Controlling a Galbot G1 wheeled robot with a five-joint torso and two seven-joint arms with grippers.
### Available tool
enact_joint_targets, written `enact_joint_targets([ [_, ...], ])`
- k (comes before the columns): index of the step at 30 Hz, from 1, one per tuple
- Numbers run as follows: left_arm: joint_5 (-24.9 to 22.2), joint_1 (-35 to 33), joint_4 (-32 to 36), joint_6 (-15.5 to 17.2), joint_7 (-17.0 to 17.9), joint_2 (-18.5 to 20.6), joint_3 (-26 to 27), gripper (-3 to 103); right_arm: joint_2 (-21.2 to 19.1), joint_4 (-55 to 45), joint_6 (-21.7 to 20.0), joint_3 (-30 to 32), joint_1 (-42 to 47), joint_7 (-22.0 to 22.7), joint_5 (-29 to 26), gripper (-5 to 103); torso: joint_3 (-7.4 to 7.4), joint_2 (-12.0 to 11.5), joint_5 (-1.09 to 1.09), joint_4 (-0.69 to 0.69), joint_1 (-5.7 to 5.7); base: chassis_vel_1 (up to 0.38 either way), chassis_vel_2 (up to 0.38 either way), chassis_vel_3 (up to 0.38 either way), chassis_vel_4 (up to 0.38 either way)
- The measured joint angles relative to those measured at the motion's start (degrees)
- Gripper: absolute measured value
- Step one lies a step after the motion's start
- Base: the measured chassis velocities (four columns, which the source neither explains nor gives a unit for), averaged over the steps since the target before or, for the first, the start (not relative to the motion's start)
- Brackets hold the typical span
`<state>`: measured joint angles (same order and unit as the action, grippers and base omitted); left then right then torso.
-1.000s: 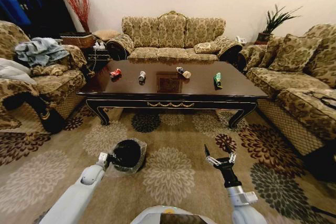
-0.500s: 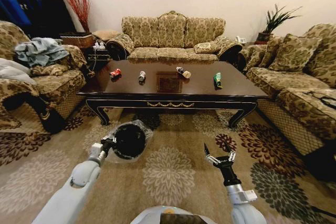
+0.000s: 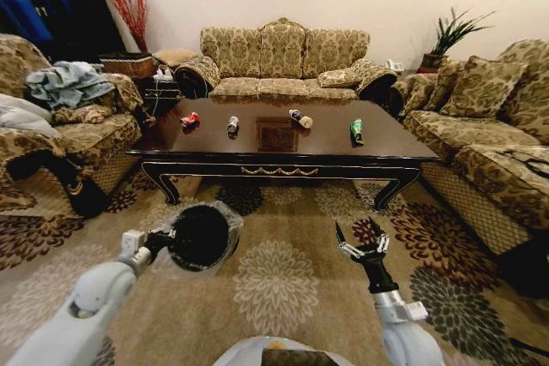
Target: Move to the front of the table and place the trash on the table into the trash bin.
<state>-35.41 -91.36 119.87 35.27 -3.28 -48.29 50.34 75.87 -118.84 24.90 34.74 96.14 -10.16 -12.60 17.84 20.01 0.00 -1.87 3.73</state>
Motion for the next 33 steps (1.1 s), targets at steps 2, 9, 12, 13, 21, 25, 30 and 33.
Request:
enact_joint_targets([
  [2,-0.49,-0.02,0.63,0.72,-0.61,0.37,1.31,0,-0.13,-0.79,0.0,0.15,0.24,-0.3,-0.16,100,0.0,0.0,0.01,0.0,0.0,0.0,0.0,0.0,0.0],
  [9,0.43,0.45,1.4,1.01,-3.22,0.45,5.83,0,-0.89,-4.29,-0.84,0.9,0.62,-0.54,-0.79,100,0.0,0.0,0.01,0.0,0.0,0.0,0.0,0.0,0.0],
  [12,0.61,1.56,1.57,-0.47,-2.91,-0.55,8.16,0,-1.37,-8.14,-4.38,1.15,0.37,0.2,-2.19,100,0.0,0.0,0.01,0.0,0.0,0.0,0.0,0.0,0.0],
  [13,0.61,1.56,1.57,-0.47,-2.91,-0.55,8.16,0,-1.37,-8.14,-4.38,1.15,0.37,0.2,-2.19,100,0.0,0.0,0.01,0.0,0.0,0.0,0.0,0.0,0.0],
  [21,-0.13,2.26,4.48,-3.1,-0.87,-3.28,9.08,0,-2.14,-12.71,-7.72,1.0,0.7,0.84,-4.22,100,0.0,0.0,0.01,0.0,0.0,0.0,0.0,0.0,0.0],
  [25,-0.44,2.85,5.64,-4.2,0.09,-5.15,8.27,0,-2.14,-13.3,-7.95,0.93,1.07,0.84,-4.22,100,0.0,0.0,0.0,0.0,0.0,0.0,0.0,0.0,0.0],
  [30,-0.18,2.96,5.74,-5.63,0.47,-6.8,7.0,0,-1.99,-13.58,-8.1,0.78,1.54,0.91,-4.04,100,0.0,0.0,0.0,0.0,-0.01,-0.037,0.049,0.03,-0.045],
  [33,0.34,3.08,5.82,-6.92,0.92,-7.83,5.69,0,-1.67,-13.71,-7.88,0.43,2.06,0.89,-3.8,100,-0.01,0.01,0.0,0.0,-0.02,-0.09,0.119,0.102,-0.121],
])
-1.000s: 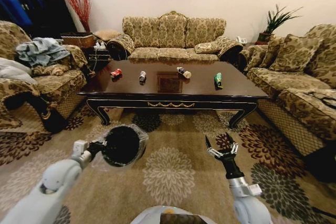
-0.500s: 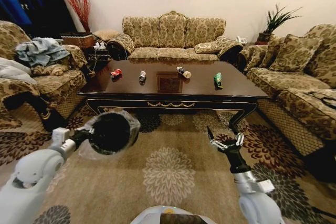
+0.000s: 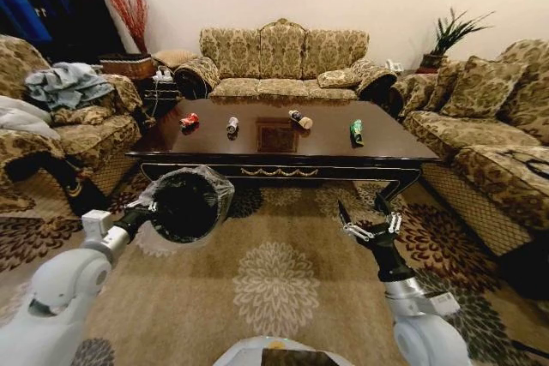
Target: Move to the front of the table and place the trash on the table into the trash bin.
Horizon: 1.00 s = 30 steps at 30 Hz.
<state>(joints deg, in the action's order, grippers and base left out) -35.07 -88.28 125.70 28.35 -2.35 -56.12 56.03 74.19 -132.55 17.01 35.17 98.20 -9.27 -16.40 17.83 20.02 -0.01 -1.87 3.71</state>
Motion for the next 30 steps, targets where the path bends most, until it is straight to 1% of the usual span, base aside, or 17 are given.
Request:
enact_joint_targets([
  [1,0.0,0.0,0.0,0.0,0.0,0.0,0.0,0,0.0,0.0,0.0,0.0,0.0,0.0,0.0,100,0.0,0.0,0.0,0.0,0.0,-0.103,0.158,0.125,-0.135],
  [4,0.02,0.26,-0.53,-2.6,0.5,-0.27,-0.97,0,0.28,0.35,0.52,-0.33,-0.02,0.26,0.36,100,0.02,-0.01,0.01,0.0,0.02,-0.125,0.156,0.124,-0.167],
  [5,0.02,0.26,-0.53,-2.6,0.5,-0.27,-0.97,0,0.28,0.35,0.52,-0.33,-0.02,0.26,0.36,100,0.02,-0.01,0.01,0.0,0.02,-0.116,0.156,0.121,-0.156],
  [7,-0.1,0.83,-1.43,-4.2,1.67,-0.13,-1.57,0,0.3,0.84,1.13,-0.5,-0.06,0.77,0.46,100,0.04,-0.01,0.02,0.01,0.05,-0.095,0.117,0.1,-0.141],
  [11,-0.15,1.28,-1.63,-4.85,2.57,-0.21,-1.74,0,0.21,1.3,1.36,-0.5,-0.25,0.9,0.67,100,0.02,-0.01,0.0,0.01,0.03,-0.037,0.024,0.01,-0.042],
  [15,0.04,1.29,-1.63,-5.18,2.59,-0.36,-1.92,0,0.22,1.49,1.44,-0.5,-0.25,0.84,0.78,100,0.0,-0.01,0.0,0.01,0.01,0.0,0.0,0.0,0.0],
  [18,0.55,1.0,-2.85,-7.7,0.37,-0.56,-2.16,0,0.44,1.85,1.5,-0.56,-0.05,0.38,0.89,100,-0.1,-0.2,0.01,0.01,-0.04,0.0,0.0,0.0,0.0],
  [19,0.56,0.9,-3.13,-8.04,-0.09,-0.49,-2.13,0,0.44,1.92,1.5,-0.57,-0.05,0.28,0.9,100,-0.11,-0.22,0.01,0.01,-0.04,0.0,0.0,0.0,0.0],
  [28,0.86,-0.89,-5.35,-8.4,-3.03,1.72,-0.82,0,0.67,2.82,1.51,-0.63,-0.27,-0.13,0.91,100,-0.14,-0.28,0.01,0.0,-0.05,0.0,0.0,0.0,0.0],
  [30,0.86,-0.92,-5.4,-8.4,-3.09,1.76,-0.82,0,0.68,2.84,1.51,-0.64,-0.26,-0.16,0.91,100,-0.14,-0.28,0.0,0.01,-0.05,0.0,0.0,0.0,0.0],
])
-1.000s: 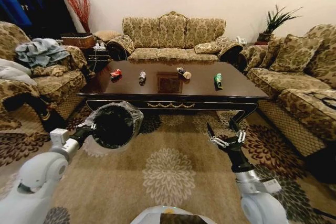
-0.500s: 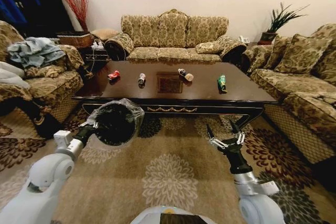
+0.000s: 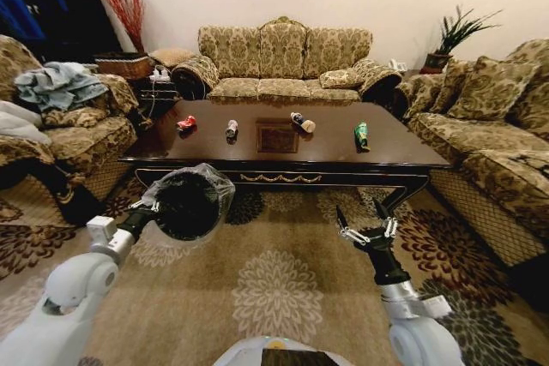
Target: Move to the front of the table and place the trash on the table into the trash bin.
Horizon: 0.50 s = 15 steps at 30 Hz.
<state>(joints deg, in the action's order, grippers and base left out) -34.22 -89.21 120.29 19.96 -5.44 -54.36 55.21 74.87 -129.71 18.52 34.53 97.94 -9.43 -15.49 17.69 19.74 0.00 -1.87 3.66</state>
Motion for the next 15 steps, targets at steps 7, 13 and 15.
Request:
enact_joint_targets([
  [7,0.41,-0.45,-1.16,-0.53,-0.02,0.27,-1.06,0,0.43,0.86,0.49,0.11,0.31,-0.6,0.01,100,0.0,-0.01,0.0,0.0,0.0,0.0,0.0,0.0,0.0],
  [13,2.32,-0.46,-0.51,-0.66,1.72,-1.33,-2.71,0,0.27,0.52,-1.1,0.17,0.44,-0.6,0.31,100,0.01,-0.01,0.0,0.01,0.0,0.0,0.0,0.0,0.0],
  [15,3.54,-0.41,-0.55,-0.45,1.68,-2.04,-3.16,0,0.01,0.15,-1.39,0.17,0.05,-0.46,0.0,100,0.01,-0.01,0.0,0.0,0.0,0.0,0.0,0.0,0.0],
])
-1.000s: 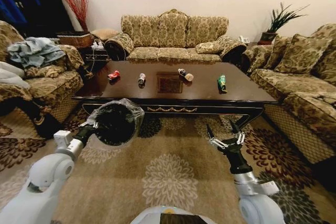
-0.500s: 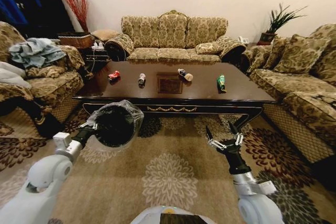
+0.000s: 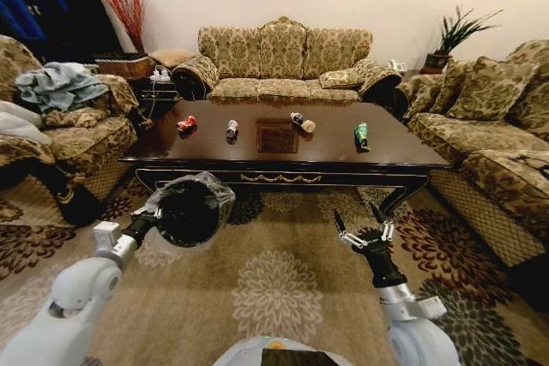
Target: Move to the front of the table and place the trash on the table into the trash bin.
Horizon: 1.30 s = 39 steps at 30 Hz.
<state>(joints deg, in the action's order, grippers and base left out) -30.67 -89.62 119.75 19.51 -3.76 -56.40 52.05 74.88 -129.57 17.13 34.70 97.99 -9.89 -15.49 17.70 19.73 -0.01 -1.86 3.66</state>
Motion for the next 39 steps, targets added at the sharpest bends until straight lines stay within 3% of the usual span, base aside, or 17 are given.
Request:
enact_joint_targets([
  [9,0.63,0.38,-0.74,-0.63,0.77,-2.87,-1.51,0,0.08,-0.05,-0.05,-0.32,-0.08,0.01,-0.11,100,0.0,0.01,0.01,0.0,-0.01,-0.024,0.023,0.029,-0.019],
  [23,1.2,0.26,-0.82,-3.41,1.22,-3.22,-1.51,0,0.24,0.62,2.43,-0.36,0.69,-0.69,0.23,100,0.08,0.01,0.01,0.01,0.08,-0.178,0.179,0.169,-0.167],
  [39,2.33,-0.34,-0.62,-3.03,-0.07,-3.44,-0.97,0,0.71,1.16,2.79,-0.59,1.51,-2.84,0.51,100,1.44,2.47,0.0,0.02,1.12,0.005,-0.008,-0.004,0.006],
])
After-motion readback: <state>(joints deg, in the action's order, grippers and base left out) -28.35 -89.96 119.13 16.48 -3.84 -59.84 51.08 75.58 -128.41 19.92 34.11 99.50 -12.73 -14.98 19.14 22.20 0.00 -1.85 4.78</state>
